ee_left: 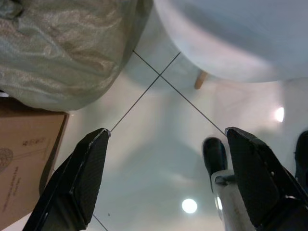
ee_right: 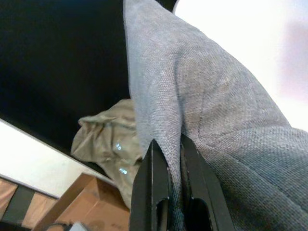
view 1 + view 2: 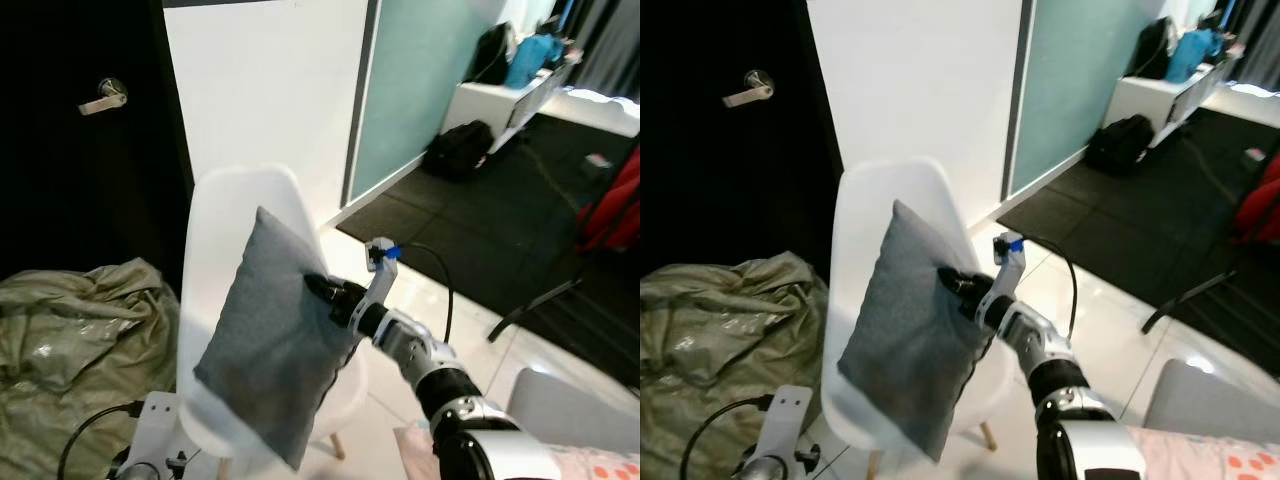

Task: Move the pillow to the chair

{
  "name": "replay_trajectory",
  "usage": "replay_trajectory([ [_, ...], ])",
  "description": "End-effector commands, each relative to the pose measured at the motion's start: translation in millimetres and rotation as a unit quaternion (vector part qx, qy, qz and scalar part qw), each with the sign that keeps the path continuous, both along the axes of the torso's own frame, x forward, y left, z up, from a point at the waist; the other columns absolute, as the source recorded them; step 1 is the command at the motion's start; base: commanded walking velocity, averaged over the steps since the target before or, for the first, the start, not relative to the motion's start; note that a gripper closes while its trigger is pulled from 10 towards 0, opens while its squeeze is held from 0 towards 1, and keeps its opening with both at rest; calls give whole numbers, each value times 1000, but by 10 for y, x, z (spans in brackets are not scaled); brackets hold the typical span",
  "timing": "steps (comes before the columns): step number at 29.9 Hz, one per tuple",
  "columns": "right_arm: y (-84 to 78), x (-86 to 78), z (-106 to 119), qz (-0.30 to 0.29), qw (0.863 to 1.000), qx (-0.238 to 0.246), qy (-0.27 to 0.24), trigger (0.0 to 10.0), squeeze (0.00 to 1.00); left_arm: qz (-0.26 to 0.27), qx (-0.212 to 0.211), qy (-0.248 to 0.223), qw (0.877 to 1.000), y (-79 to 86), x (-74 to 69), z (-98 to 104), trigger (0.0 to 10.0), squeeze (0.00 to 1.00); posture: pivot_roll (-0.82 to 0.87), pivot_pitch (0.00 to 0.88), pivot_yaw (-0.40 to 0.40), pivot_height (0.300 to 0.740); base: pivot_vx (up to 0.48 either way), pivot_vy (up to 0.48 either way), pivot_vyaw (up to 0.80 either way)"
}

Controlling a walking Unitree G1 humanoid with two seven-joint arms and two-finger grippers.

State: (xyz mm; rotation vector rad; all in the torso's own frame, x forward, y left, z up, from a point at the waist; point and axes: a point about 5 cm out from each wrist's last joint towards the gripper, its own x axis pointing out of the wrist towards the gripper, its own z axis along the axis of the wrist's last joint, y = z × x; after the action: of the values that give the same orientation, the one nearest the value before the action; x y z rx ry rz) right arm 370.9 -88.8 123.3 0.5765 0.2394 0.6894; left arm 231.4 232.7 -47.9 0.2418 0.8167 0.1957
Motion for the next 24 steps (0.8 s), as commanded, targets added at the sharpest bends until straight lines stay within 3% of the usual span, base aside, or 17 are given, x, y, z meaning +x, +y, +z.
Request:
replay_trajectory([
  [1,17,133,246,-32,999,30,-20,10000,0,3,4,7,1000,19,-39,-21,10000,0,-83,60,-49,740,0,0,0],
  [3,17,133,246,-32,999,30,-20,10000,0,3,4,7,1000,19,-39,-21,10000,0,-83,60,-49,740,0,0,0],
  [9,-8,251,456,-75,993,93,-4,10000,0,4,7,7,1000,35,-52,-24,10000,0,-76,71,-49,725,0,0,0],
  [19,-17,255,451,-84,990,110,3,10000,0,2,13,7,1000,58,-62,-23,10000,0,-66,86,-41,710,0,0,0],
  [24,-111,279,445,-114,985,127,14,10000,0,0,18,7,1000,69,-66,-21,10000,0,-60,89,-42,695,0,0,0],
])
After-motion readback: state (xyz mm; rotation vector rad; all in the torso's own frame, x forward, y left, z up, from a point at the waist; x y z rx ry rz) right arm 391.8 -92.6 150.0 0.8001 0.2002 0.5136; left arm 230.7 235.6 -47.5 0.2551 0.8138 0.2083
